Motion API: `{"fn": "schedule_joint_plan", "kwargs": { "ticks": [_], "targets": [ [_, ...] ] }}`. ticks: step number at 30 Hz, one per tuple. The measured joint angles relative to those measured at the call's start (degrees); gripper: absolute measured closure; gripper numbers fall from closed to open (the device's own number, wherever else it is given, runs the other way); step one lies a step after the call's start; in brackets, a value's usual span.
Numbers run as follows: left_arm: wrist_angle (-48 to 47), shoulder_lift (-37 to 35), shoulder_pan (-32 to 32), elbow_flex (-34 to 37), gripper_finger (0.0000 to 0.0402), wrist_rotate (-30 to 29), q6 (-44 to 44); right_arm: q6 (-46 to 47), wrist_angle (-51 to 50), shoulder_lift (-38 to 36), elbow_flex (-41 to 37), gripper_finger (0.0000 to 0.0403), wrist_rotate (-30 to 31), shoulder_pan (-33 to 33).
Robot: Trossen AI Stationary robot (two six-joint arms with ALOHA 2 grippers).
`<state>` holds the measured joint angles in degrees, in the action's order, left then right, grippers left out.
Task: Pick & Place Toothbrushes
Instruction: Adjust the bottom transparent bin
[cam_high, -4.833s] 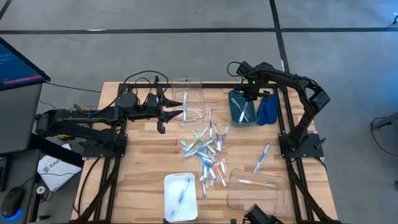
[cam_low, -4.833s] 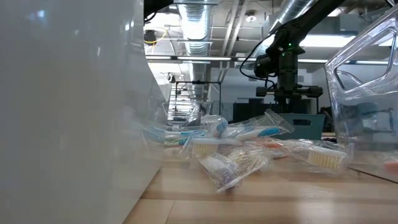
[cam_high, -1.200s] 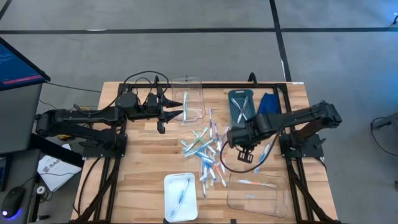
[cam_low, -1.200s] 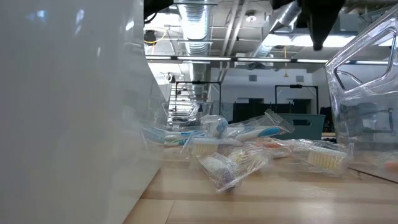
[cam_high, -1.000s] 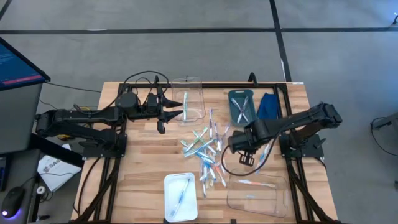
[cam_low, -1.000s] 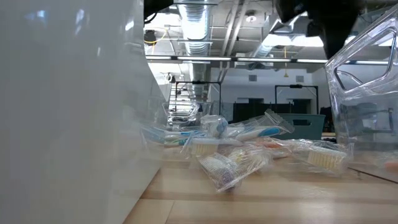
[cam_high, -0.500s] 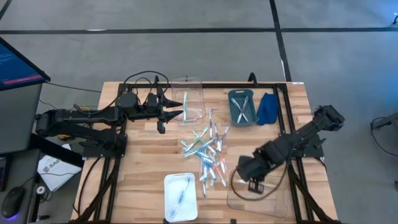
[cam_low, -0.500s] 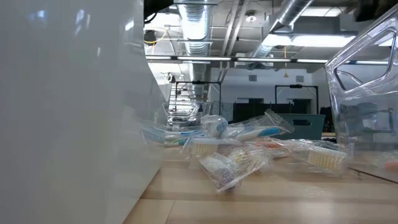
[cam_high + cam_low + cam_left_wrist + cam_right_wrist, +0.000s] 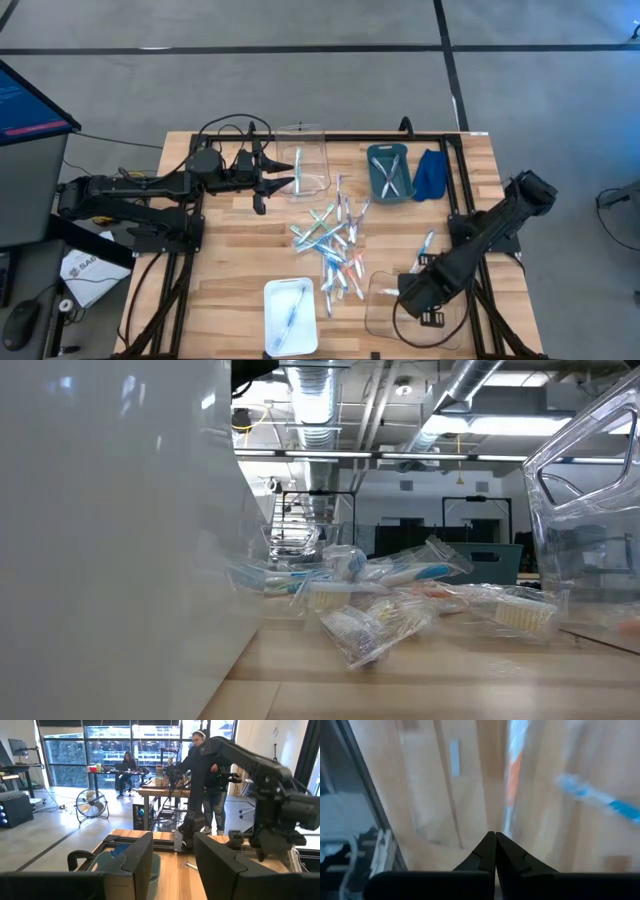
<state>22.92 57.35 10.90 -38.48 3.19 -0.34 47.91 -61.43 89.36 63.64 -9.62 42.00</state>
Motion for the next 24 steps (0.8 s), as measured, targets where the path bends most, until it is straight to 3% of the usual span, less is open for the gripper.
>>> {"fn": "schedule_joint_plan", "kwargs": {
  "ticks": [7, 24],
  "targets": [
    [0.41, 0.01, 0.00, 0.00, 0.0266, -0.16, 0.02, 0.17, 7.79, 0.00, -7.11, 0.0403, 1.65, 0.31],
    [1.16, 0.01, 0.00, 0.00, 0.0266, -0.16, 0.02, 4.26, 7.23, -0.02, -12.27, 0.0403, 3.66, 0.45]
  ]
}}
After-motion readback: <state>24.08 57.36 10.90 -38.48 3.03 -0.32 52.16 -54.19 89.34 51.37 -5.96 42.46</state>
